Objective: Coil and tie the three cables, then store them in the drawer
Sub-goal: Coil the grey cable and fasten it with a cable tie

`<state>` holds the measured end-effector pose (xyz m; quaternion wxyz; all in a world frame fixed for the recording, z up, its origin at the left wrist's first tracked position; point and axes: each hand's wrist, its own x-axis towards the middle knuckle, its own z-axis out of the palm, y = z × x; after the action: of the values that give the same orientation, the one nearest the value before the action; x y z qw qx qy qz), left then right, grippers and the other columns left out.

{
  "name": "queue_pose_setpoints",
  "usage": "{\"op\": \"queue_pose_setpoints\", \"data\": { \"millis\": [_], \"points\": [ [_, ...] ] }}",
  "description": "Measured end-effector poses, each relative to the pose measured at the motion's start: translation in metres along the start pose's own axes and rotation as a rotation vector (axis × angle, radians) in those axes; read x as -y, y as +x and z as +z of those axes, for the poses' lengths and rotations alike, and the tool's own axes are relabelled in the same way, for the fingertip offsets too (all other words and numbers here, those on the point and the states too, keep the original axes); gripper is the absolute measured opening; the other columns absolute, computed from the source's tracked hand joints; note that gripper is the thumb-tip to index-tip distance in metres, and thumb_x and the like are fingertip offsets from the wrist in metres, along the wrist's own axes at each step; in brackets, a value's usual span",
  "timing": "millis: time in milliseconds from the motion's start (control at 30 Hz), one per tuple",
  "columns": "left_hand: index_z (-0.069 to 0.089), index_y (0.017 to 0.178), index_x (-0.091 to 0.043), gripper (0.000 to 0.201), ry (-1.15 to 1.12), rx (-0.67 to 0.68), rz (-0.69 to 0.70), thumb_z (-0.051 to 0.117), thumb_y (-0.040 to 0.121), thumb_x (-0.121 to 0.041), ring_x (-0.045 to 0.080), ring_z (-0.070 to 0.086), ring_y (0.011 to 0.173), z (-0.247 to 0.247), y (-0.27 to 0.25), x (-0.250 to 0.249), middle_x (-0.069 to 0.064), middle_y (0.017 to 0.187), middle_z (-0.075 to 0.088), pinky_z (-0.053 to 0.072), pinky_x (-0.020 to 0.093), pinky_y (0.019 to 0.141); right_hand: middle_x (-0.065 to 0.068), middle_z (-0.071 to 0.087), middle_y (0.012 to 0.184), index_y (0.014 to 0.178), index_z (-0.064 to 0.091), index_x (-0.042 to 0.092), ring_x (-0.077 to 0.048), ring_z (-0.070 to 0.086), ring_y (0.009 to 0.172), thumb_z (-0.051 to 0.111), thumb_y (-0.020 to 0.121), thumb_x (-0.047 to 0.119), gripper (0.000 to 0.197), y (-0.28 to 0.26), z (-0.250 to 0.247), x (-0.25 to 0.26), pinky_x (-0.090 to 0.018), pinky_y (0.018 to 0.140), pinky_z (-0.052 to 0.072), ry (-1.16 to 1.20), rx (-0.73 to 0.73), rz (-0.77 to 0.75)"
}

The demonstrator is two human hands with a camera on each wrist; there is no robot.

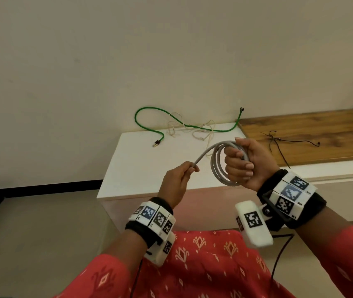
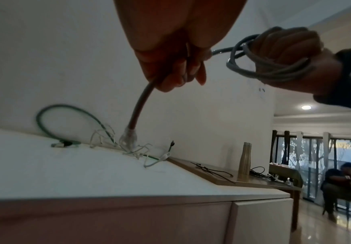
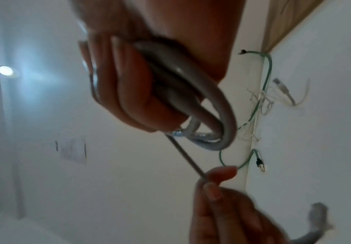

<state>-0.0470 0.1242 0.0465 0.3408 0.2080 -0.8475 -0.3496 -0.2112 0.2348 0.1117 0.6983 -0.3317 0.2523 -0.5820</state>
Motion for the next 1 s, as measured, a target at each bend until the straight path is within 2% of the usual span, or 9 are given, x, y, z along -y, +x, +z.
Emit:
{"op": "queue_pose_setpoints", "data": {
  "millis": [67, 167, 300, 433, 633, 767, 867, 933, 1000],
  "points": [
    [0.058, 0.101, -0.013, 0.029, -0.016, 0.043, -0.029, 0.035, 0.091, -0.027, 0.006, 0.037, 0.048, 0.007, -0.003, 0.0, -0.01, 0.053, 0.035, 0.038, 0.031, 0.057, -0.003, 0.057, 0.043, 0.065, 0.053, 0.009, -0.014, 0.044, 0.034, 0.039, 0.086, 0.027, 0.031, 0.003, -0.002, 0.0, -0.024, 0.038, 0.03, 0.172, 0.143, -0.044],
    [0.052, 0.112, -0.011, 0.034, 0.013, 0.127, -0.05, 0.031, 0.091, -0.028, 0.012, 0.04, 0.052, 0.018, -0.009, -0.005, -0.008, 0.056, 0.039, 0.045, 0.037, 0.062, -0.007, 0.057, 0.045, 0.066, 0.052, 0.007, -0.015, 0.031, 0.038, 0.035, 0.089, 0.024, 0.033, 0.003, 0.001, 0.001, -0.028, 0.04, 0.035, 0.297, 0.126, -0.169],
    [0.041, 0.126, -0.007, 0.031, 0.108, 0.235, -0.032, 0.035, 0.095, -0.008, 0.02, 0.048, 0.061, 0.031, -0.016, -0.017, 0.002, 0.066, 0.048, 0.046, 0.041, 0.071, 0.005, 0.04, 0.031, 0.05, 0.046, 0.017, -0.009, 0.022, 0.028, 0.035, 0.082, 0.03, 0.037, -0.001, 0.016, 0.0, -0.019, 0.031, 0.028, 0.218, -0.166, -0.401],
    [0.026, 0.137, -0.007, 0.044, 0.218, 0.407, 0.005, 0.037, 0.095, -0.01, 0.036, 0.059, 0.081, 0.042, -0.028, -0.034, 0.022, 0.09, 0.063, 0.048, 0.041, 0.075, 0.006, 0.034, 0.03, 0.045, 0.043, 0.02, -0.007, 0.029, 0.024, 0.035, 0.082, 0.034, 0.041, 0.001, 0.016, -0.001, -0.016, 0.033, 0.02, 0.079, -0.347, -0.502],
    [0.014, 0.143, -0.005, 0.053, 0.49, 0.469, 0.108, 0.037, 0.096, -0.015, 0.039, 0.061, 0.083, 0.045, -0.035, -0.052, 0.024, 0.102, 0.064, 0.043, 0.038, 0.065, 0.007, 0.034, 0.034, 0.051, 0.044, 0.021, -0.007, 0.029, 0.028, 0.032, 0.089, 0.037, 0.043, 0.003, 0.014, -0.004, -0.018, 0.035, 0.022, -0.026, -0.379, -0.472],
    [0.003, 0.145, -0.007, 0.057, 0.703, 0.304, -0.027, 0.032, 0.097, -0.012, 0.033, 0.061, 0.093, 0.027, -0.024, -0.033, 0.016, 0.116, 0.059, 0.046, 0.04, 0.075, 0.007, 0.036, 0.029, 0.05, 0.044, 0.02, -0.005, 0.031, 0.024, 0.029, 0.091, 0.037, 0.047, -0.003, 0.016, 0.006, -0.018, 0.033, 0.018, 0.038, -0.227, -0.306],
    [-0.003, 0.145, -0.008, 0.06, 0.877, 0.329, -0.028, 0.031, 0.095, -0.006, 0.031, 0.062, 0.09, 0.018, -0.02, -0.026, 0.013, 0.112, 0.06, 0.041, 0.035, 0.067, 0.002, 0.048, 0.035, 0.057, 0.049, 0.014, -0.011, 0.03, 0.029, 0.03, 0.094, 0.035, 0.046, -0.002, 0.008, 0.004, -0.022, 0.034, 0.03, 0.216, 0.011, -0.223],
    [0.001, 0.146, -0.009, 0.061, 0.926, 0.418, 0.084, 0.032, 0.093, -0.003, 0.032, 0.063, 0.085, 0.02, -0.022, -0.029, 0.013, 0.106, 0.063, 0.038, 0.036, 0.062, -0.002, 0.051, 0.037, 0.06, 0.052, 0.012, -0.013, 0.034, 0.03, 0.033, 0.094, 0.033, 0.043, 0.002, 0.01, -0.001, -0.024, 0.036, 0.035, 0.292, 0.051, -0.267],
    [0.028, 0.14, -0.013, 0.049, 0.88, 0.447, 0.24, 0.04, 0.093, -0.009, 0.03, 0.066, 0.074, 0.024, -0.025, -0.033, 0.009, 0.094, 0.069, 0.037, 0.032, 0.054, 0.004, 0.042, 0.031, 0.052, 0.047, 0.017, -0.009, 0.034, 0.025, 0.033, 0.092, 0.034, 0.046, 0.004, 0.013, -0.005, -0.018, 0.031, 0.029, 0.19, -0.143, -0.36]
  ]
}}
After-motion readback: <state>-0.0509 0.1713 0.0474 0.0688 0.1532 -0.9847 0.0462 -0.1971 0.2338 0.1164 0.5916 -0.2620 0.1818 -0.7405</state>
